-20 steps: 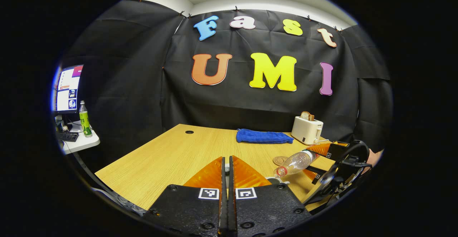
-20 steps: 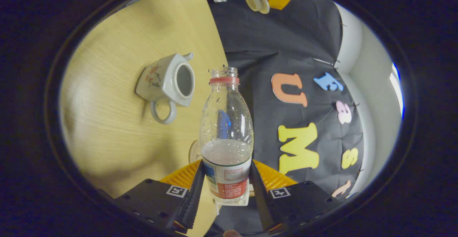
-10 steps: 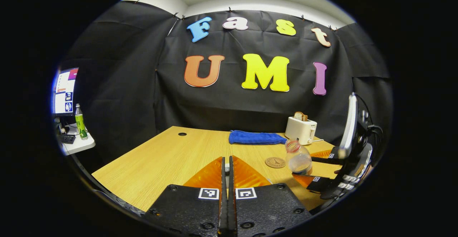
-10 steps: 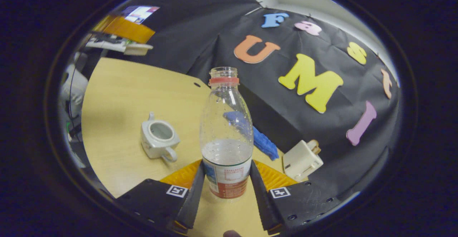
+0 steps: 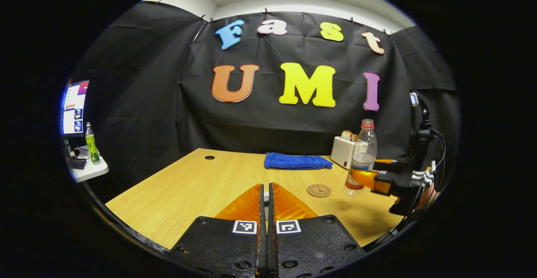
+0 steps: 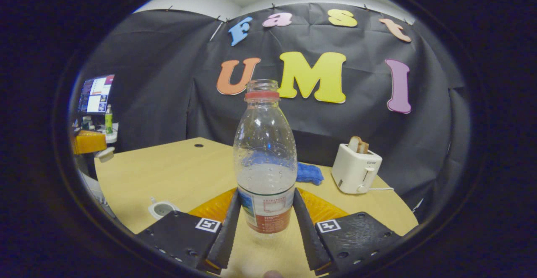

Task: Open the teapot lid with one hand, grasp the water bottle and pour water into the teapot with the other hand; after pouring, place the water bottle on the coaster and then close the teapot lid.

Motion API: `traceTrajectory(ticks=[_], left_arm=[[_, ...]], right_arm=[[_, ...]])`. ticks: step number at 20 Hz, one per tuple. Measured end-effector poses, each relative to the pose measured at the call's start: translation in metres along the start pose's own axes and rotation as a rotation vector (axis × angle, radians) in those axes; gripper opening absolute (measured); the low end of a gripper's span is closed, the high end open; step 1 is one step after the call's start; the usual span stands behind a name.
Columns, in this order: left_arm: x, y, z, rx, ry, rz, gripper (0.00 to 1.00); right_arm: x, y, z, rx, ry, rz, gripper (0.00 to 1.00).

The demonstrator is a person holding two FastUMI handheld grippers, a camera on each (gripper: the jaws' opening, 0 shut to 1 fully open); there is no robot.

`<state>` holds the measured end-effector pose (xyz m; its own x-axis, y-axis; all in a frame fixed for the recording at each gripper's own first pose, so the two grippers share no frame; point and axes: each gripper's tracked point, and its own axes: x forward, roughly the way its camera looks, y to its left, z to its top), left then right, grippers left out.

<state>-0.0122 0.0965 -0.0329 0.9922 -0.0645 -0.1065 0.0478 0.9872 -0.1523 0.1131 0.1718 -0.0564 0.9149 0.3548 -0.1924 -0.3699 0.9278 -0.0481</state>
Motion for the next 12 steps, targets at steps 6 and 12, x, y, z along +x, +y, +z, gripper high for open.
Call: traceTrajectory(ticks=[6, 12], left_arm=[[0.000, 0.012, -0.003, -0.003, 0.013, 0.022, 0.03], [0.001, 0.023, -0.010, 0.000, 0.030, 0.047, 0.03]], right_arm=[[0.072, 0.002, -0.003, 0.075, 0.010, 0.037, 0.69], [0.126, -0.002, -0.033, 0.103, 0.041, 0.011, 0.68]])
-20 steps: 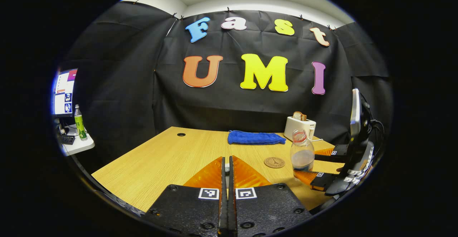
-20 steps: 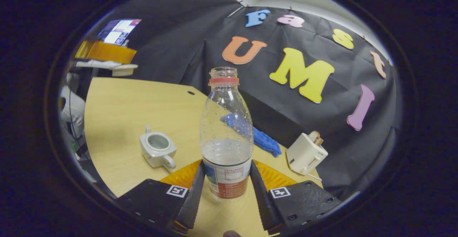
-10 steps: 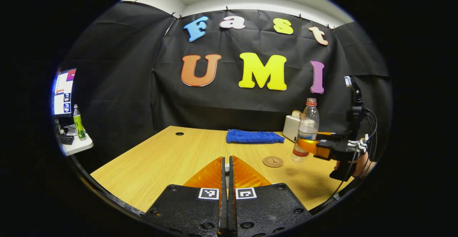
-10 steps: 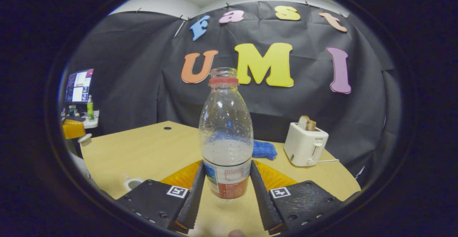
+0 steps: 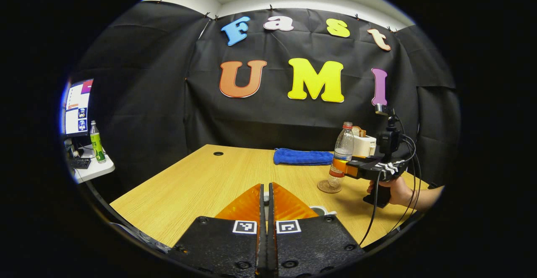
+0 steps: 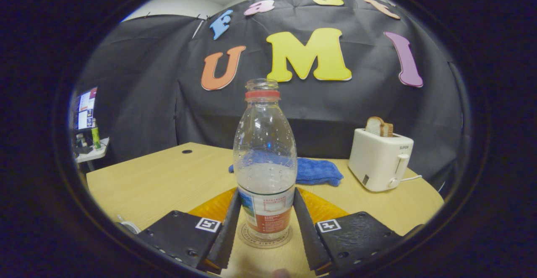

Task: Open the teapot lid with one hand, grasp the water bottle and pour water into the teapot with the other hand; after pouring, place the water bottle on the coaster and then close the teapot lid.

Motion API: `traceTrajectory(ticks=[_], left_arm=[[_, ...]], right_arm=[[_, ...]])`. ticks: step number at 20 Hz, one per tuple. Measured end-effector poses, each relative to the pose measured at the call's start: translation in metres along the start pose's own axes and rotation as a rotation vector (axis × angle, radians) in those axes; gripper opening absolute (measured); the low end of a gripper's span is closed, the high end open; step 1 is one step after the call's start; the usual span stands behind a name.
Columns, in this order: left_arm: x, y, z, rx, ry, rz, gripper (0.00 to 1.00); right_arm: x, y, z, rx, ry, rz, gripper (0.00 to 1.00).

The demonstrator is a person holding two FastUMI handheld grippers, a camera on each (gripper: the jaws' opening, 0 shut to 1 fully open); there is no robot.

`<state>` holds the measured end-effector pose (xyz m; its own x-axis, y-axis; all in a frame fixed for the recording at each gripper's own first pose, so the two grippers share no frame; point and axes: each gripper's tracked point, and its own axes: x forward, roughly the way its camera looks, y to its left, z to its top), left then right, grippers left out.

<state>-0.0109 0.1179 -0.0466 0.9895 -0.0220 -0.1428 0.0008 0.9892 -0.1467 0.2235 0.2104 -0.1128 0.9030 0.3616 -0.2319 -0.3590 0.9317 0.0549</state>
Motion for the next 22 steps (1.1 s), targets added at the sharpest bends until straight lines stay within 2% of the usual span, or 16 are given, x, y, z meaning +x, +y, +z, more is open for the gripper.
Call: traceTrajectory(ticks=[8, 15, 18, 22], left_arm=[[0.004, 0.006, -0.007, -0.007, 0.020, 0.013, 0.03], [0.003, 0.004, -0.008, -0.001, 0.023, 0.013, 0.03], [0.004, 0.002, -0.006, 0.006, 0.020, 0.013, 0.03], [0.006, -0.010, -0.004, 0.014, 0.010, 0.002, 0.03]], right_arm=[[0.014, -0.003, -0.011, 0.019, 0.002, -0.014, 0.68], [0.014, -0.003, -0.021, 0.018, 0.022, -0.014, 0.75], [0.008, -0.001, -0.021, 0.020, 0.019, -0.008, 0.90], [-0.023, -0.007, -0.024, 0.021, 0.023, -0.018, 0.94]])
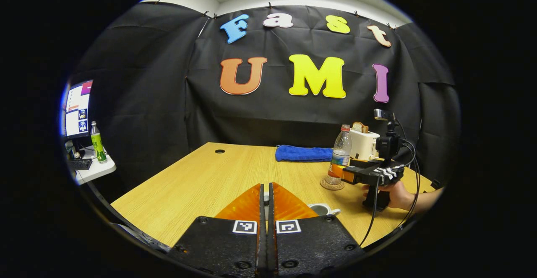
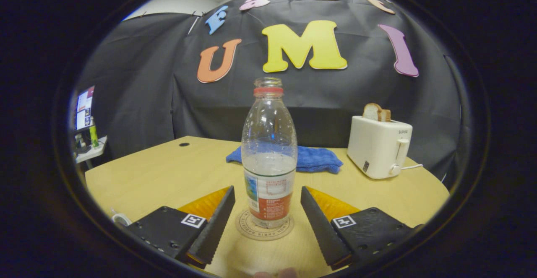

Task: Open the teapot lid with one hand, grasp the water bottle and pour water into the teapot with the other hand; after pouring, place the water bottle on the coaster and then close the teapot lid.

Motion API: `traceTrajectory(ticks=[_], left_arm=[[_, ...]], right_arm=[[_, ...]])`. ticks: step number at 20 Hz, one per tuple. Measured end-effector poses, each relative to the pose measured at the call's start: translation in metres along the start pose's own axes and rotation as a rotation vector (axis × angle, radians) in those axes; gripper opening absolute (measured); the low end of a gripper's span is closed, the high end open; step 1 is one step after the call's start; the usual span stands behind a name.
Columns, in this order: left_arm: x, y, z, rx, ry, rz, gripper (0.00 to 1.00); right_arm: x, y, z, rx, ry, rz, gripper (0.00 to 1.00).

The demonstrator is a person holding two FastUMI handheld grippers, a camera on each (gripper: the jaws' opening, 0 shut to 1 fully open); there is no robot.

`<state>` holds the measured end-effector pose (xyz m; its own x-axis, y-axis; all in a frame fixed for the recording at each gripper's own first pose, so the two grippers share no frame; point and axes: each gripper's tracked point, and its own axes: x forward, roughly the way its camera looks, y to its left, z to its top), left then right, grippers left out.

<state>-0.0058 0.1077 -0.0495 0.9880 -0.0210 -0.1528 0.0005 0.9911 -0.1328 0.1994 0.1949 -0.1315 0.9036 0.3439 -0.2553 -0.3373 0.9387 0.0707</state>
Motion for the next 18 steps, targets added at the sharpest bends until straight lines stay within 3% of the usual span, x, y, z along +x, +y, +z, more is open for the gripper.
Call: traceTrajectory(ticks=[4, 8, 12, 18], left_arm=[[-0.001, -0.013, 0.006, 0.019, -0.026, 0.000, 0.03], [-0.002, -0.046, 0.003, 0.027, -0.052, -0.015, 0.03], [0.008, -0.077, -0.017, 0.066, -0.028, -0.052, 0.03], [0.035, -0.099, -0.031, 0.018, -0.032, -0.073, 0.03]], right_arm=[[-0.065, -0.001, 0.013, 0.085, -0.055, 0.035, 0.94], [-0.135, -0.019, 0.017, 0.076, -0.149, 0.025, 0.94], [-0.180, -0.059, 0.001, 0.035, -0.175, -0.059, 0.96], [-0.227, -0.117, -0.009, 0.021, -0.220, -0.198, 0.95]])
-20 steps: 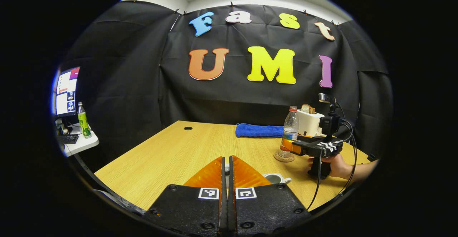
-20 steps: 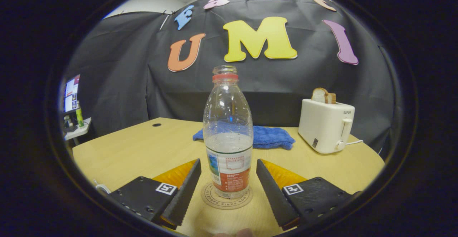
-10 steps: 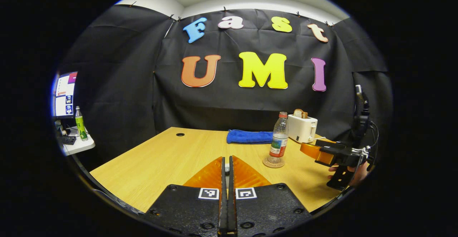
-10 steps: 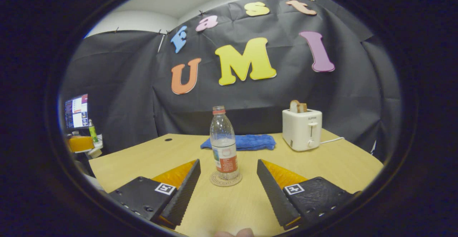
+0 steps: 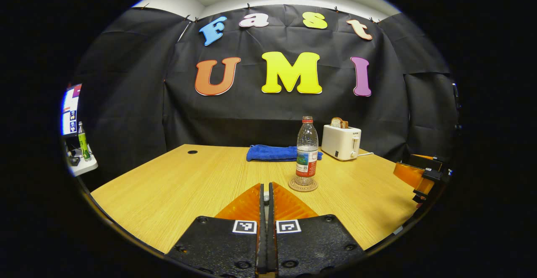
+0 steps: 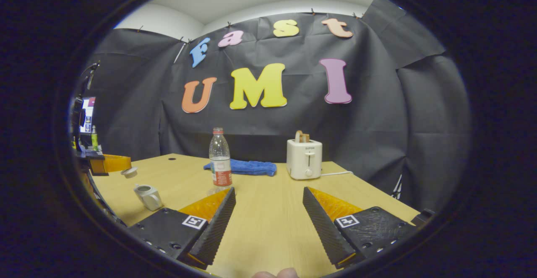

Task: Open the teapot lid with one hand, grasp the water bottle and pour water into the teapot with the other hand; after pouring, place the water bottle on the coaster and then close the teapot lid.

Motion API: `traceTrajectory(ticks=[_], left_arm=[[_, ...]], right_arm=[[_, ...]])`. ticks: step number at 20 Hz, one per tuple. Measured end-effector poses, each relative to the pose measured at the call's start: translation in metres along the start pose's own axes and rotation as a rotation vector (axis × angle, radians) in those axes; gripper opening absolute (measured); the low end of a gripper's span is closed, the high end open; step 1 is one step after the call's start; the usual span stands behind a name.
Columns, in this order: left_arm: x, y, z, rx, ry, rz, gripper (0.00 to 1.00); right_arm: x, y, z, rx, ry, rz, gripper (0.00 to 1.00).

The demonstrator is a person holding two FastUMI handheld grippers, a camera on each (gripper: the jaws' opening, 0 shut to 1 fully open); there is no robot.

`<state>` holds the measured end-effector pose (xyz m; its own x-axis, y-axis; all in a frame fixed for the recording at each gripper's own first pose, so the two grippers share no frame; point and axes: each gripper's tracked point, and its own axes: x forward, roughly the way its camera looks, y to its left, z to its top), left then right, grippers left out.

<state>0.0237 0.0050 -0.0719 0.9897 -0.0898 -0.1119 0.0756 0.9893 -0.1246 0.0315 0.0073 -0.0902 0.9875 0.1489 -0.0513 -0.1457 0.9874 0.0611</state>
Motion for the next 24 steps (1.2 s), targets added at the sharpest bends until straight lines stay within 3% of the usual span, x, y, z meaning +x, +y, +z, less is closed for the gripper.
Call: traceTrajectory(ticks=[5, 7, 8, 9, 10, 12, 17, 18, 19, 20, 24], left_arm=[[0.021, 0.007, -0.023, 0.006, 0.030, 0.012, 0.03], [0.023, 0.007, -0.026, 0.002, 0.037, 0.012, 0.03], [0.023, 0.007, -0.028, 0.001, 0.040, 0.010, 0.03], [0.025, 0.007, -0.028, 0.004, 0.042, 0.010, 0.03], [0.024, 0.007, -0.030, 0.009, 0.046, 0.012, 0.03], [0.023, 0.008, -0.033, 0.021, 0.050, 0.015, 0.03], [0.024, 0.006, -0.039, 0.027, 0.067, 0.014, 0.03], [0.024, 0.006, -0.038, 0.030, 0.068, 0.019, 0.03], [0.026, 0.009, -0.041, 0.032, 0.074, 0.027, 0.03], [0.027, 0.011, -0.045, 0.032, 0.084, 0.033, 0.04], [0.024, 0.006, -0.047, 0.032, 0.097, 0.037, 0.06]], right_arm=[[-0.003, -0.024, 0.000, 0.036, -0.013, -0.056, 0.92], [-0.001, -0.025, -0.002, 0.040, -0.003, -0.057, 0.92], [-0.001, -0.025, -0.004, 0.038, 0.002, -0.055, 0.99], [-0.001, -0.025, -0.005, 0.037, 0.004, -0.055, 0.99], [-0.001, -0.024, -0.007, 0.033, 0.006, -0.054, 0.92], [-0.001, -0.021, -0.008, 0.032, 0.012, -0.050, 0.96], [-0.002, -0.024, -0.008, 0.031, 0.010, -0.054, 0.92], [-0.003, -0.024, -0.008, 0.031, 0.009, -0.054, 0.96], [-0.004, -0.023, -0.008, 0.033, 0.010, -0.052, 0.92], [-0.004, -0.023, -0.010, 0.034, 0.012, -0.052, 0.99], [-0.005, -0.023, -0.011, 0.041, 0.017, -0.050, 0.96]])
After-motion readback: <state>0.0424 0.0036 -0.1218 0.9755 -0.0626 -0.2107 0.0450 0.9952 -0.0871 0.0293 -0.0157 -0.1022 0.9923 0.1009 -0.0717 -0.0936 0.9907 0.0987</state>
